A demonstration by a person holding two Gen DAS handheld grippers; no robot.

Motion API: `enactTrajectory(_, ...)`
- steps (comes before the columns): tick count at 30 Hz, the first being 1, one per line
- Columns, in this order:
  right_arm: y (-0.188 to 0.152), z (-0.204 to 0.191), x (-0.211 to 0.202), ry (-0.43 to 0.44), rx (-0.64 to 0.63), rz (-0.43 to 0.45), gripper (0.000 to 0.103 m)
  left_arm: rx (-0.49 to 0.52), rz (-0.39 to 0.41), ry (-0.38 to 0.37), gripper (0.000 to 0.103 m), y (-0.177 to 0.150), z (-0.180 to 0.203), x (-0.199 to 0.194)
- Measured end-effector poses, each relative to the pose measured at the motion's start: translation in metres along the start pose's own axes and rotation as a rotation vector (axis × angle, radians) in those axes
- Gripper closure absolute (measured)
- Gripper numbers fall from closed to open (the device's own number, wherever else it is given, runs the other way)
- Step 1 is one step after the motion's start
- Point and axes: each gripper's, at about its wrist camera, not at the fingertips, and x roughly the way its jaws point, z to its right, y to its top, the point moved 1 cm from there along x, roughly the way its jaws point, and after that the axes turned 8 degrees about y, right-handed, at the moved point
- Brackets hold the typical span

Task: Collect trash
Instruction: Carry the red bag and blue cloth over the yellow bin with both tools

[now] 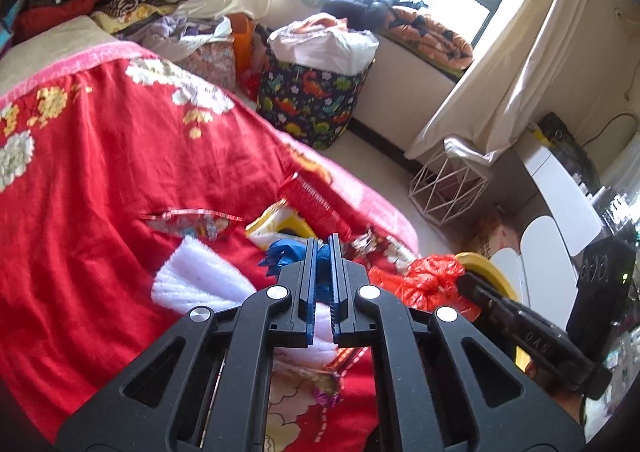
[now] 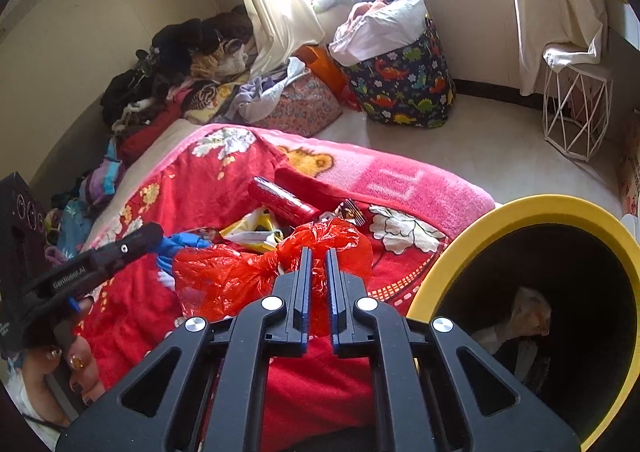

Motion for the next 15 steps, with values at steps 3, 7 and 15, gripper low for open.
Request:
enactTrajectory(3, 0.001, -0.004, -0.004, 0.005, -0.012, 0.011, 0.097, -0.005, 0.021, -0.013, 0.101, 0.004, 0.003, -0.008)
enactTrajectory(7, 0.004, -0.004, -0.015, 0.005, -0.007, 0.036, 0.097, 0.002, 0.042, -0.029, 0.101, 0.009, 0.009, -0.018)
enactTrajectory(15, 0.004, 0.015, -0.046, -0.011, 0.048, 0.091, 0.097, 0.022, 0.064, -0.061, 0.101, 0.012, 0.029, -0.029)
